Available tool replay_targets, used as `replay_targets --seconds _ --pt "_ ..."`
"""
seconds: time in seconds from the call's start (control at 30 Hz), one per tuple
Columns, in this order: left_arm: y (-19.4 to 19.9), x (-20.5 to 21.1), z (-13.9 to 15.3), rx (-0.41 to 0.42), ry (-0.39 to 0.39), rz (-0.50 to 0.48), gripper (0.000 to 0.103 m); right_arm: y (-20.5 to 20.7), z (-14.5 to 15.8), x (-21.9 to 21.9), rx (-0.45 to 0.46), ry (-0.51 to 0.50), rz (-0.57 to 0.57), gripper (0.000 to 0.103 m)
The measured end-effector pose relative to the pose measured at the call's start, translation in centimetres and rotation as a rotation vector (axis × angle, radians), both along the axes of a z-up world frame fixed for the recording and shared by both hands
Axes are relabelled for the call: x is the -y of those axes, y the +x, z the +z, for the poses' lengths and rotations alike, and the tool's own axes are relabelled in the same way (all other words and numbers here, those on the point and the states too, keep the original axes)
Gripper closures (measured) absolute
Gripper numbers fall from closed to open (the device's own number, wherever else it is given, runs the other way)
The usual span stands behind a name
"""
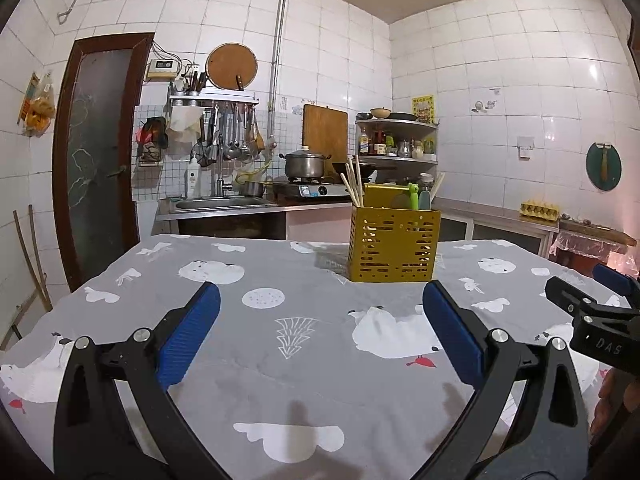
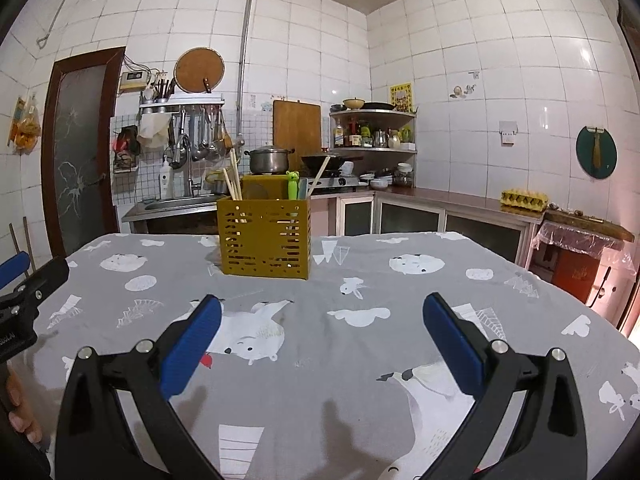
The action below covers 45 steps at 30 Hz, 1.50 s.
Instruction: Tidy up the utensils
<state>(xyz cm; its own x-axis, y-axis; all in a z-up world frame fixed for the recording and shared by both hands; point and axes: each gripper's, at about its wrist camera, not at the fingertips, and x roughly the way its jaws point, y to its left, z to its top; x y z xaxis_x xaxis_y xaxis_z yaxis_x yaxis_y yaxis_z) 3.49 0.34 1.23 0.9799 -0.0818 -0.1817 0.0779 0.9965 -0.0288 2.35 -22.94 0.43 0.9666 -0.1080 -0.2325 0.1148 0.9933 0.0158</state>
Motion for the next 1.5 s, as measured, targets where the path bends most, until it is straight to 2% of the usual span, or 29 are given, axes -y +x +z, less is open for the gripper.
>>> replay_targets --seconds 0.27,1.5 --pt "0.17 -0.21 -0.08 -0.010 -0.018 -0.009 0.005 0.08 -0.04 0.13 -0.008 0.007 -0.002 0.005" --pt "-0.04 0.18 -0.13 0.003 -0.005 -0.005 0.005 -0.08 0.09 0.10 0.002 -0.008 -0.004 0.004"
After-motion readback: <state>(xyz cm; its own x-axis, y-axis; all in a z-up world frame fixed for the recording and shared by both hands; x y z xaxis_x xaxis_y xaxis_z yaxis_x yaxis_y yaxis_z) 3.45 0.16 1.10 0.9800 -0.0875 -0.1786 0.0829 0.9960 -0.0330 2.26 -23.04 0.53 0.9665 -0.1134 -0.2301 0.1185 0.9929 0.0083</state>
